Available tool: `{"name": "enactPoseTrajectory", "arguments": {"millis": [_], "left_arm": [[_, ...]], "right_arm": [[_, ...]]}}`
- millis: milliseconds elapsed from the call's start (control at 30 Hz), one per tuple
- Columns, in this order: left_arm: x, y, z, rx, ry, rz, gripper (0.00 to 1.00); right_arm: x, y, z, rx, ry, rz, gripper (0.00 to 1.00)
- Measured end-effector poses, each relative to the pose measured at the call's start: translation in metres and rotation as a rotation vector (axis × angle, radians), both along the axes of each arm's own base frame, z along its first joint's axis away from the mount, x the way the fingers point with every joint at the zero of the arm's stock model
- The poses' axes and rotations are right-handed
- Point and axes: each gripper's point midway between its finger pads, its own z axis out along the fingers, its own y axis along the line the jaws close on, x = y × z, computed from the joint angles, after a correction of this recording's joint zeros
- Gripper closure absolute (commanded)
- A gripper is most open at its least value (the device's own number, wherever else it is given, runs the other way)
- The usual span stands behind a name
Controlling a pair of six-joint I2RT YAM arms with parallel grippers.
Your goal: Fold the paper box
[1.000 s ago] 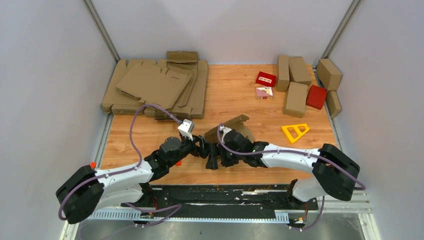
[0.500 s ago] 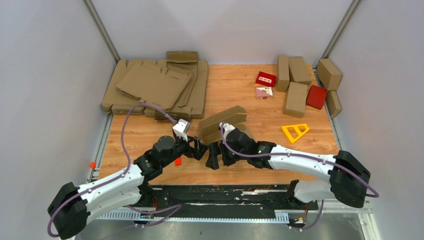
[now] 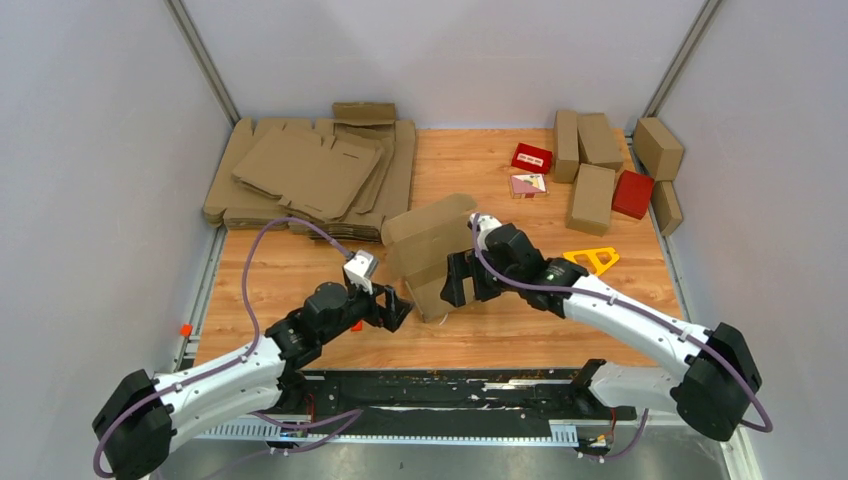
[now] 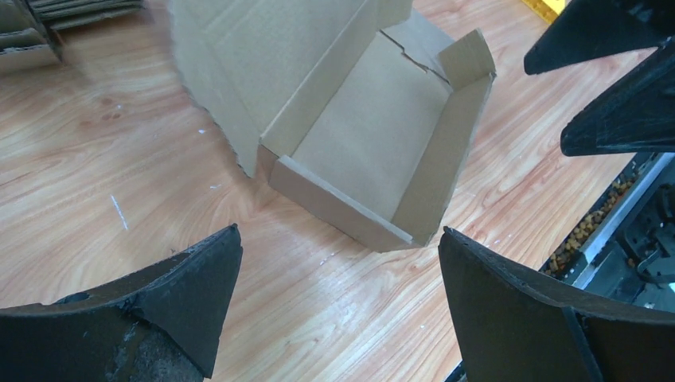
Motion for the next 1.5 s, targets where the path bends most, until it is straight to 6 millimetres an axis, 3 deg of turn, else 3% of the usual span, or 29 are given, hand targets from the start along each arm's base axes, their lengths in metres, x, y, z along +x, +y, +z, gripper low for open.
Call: {"name": "enactPoseTrajectory", "arguments": {"millis": [267,433,567,700,767,967,1067,1300,1500], "left_arm": [[0.002,-0.007,-0.010,0.065,-0.015,-0.016,0.00],[0.008,-0.007,-0.021,0.076,0.048,0.041,0.02],[0.013,-0.007,-0.037,0.110,0.118,0.085,0.06],[0.018,-0.014,-0.038,0.117,0.158,0.102,0.06],[0.019,-0.016,-0.034,0.100,0.160,0.109,0.06],[0.024,-0.013,-0.031,0.072,0.174,0.145,0.07],[0.030,-0.008,-0.031,0.052,0.192,0.171,0.08],[0.038,-0.002,-0.027,0.013,0.215,0.203,0.07],[0.051,0.002,-0.015,-0.031,0.217,0.221,0.02]], "right_arm": [[0.011,0.009,0.000,-0.091,0.013,0.064,0.14],[0.025,0.000,-0.003,-0.133,0.012,0.027,0.17],[0.023,-0.006,0.004,-0.059,-0.005,0.025,0.32],[0.001,-0.005,0.016,0.031,-0.023,0.096,0.51],[-0.010,-0.001,0.017,0.066,-0.026,0.141,0.56],[-0.043,0.008,-0.005,0.094,0.031,0.258,0.64],[-0.047,0.015,-0.013,0.089,0.051,0.285,0.73],[-0.036,0.028,-0.046,0.039,0.112,0.287,0.86],[-0.010,0.050,-0.046,0.024,0.099,0.278,0.86]]}}
